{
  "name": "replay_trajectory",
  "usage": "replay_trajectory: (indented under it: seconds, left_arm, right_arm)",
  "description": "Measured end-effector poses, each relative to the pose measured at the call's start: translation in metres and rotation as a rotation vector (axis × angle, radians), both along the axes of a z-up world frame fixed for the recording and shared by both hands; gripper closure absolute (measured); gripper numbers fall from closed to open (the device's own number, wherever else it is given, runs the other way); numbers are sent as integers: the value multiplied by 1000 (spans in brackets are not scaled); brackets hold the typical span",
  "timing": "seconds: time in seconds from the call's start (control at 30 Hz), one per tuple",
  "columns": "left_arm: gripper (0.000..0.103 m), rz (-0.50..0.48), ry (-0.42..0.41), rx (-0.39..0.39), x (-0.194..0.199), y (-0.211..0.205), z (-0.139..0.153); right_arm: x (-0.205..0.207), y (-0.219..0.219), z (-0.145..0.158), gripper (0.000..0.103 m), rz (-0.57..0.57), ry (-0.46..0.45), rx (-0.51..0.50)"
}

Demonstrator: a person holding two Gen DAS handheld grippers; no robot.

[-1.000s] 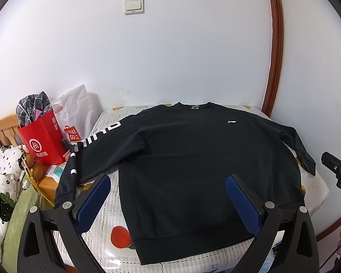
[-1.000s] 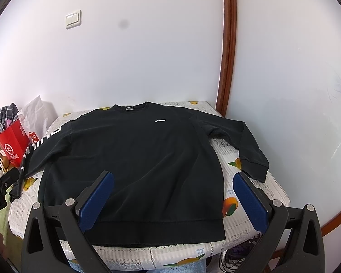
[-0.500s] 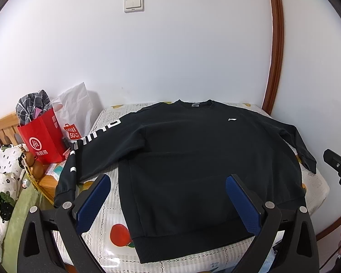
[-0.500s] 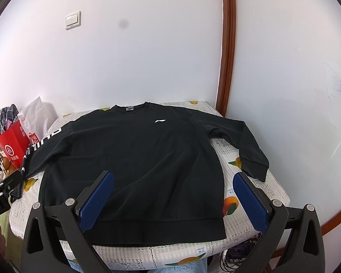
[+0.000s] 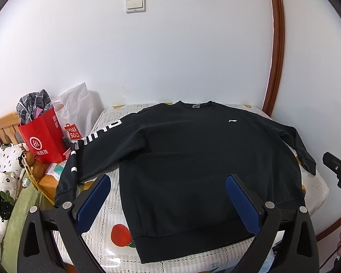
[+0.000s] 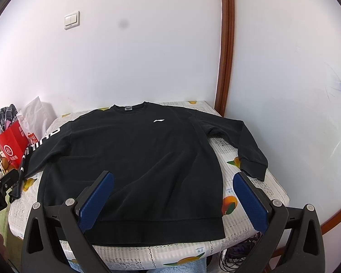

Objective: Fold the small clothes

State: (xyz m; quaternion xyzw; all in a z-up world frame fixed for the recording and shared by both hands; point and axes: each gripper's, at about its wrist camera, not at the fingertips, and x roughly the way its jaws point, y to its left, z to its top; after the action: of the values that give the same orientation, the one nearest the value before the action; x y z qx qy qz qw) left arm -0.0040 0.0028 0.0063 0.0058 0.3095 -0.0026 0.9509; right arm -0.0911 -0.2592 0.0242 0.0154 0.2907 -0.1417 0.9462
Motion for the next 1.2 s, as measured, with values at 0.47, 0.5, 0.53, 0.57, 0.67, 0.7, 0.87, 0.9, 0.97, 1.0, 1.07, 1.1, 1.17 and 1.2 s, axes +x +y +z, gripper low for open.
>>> replay_trajectory:
  seconds: [0.47, 0.5, 0.53, 0.57, 0.67, 0.7, 0.87, 0.9, 0.97, 1.0, 1.07, 1.1, 1.17, 1.2]
  left_arm:
    - [1, -6, -5, -4, 0, -4, 0]
    - [1, -7, -4, -5, 1, -4, 0]
    - [1, -6, -4, -4, 0, -4, 0]
    - [1, -7, -4, -4, 1, -4, 1]
    - [1, -4, -3, -1, 3, -5, 0]
    - [1, -4, -1, -1, 5, -5, 0]
    - [1, -1, 28, -6, 20, 2, -8]
    - [1, -3, 41, -13, 26, 4, -12]
    - [1, 4, 58, -23, 35, 13, -20]
    - [1, 14, 72, -23, 42, 19, -26]
    - [1, 46, 88, -19, 49, 33, -37]
    - [1, 72, 101, -15, 55, 41, -43]
    - [1, 115, 126, -14, 66, 59, -55]
    - [1, 138, 143, -18, 71, 69, -62]
  right_arm:
    - [0, -2, 0, 0, -7, -3, -3]
    - [0, -2, 0, 0, -7, -4, -3]
    - [0, -2, 0, 0, -7, -4, -4]
    - [0, -2, 0, 0, -7, -4, -4]
    - [0, -3, 0, 0, -7, -3, -6]
    - [1, -3, 0, 0, -6, -2, -7]
    - [12, -3, -6, 0, 5, 9, 6]
    - [16, -3, -8, 0, 10, 15, 12]
    - [26, -3, -16, 0, 27, 33, 16]
    - [32, -2, -21, 0, 36, 42, 16]
    - [44, 1, -30, 0, 53, 67, 18]
    - [50, 2, -36, 0, 64, 80, 23]
    - [65, 5, -47, 2, 86, 121, 45]
    - [71, 7, -52, 4, 94, 135, 51]
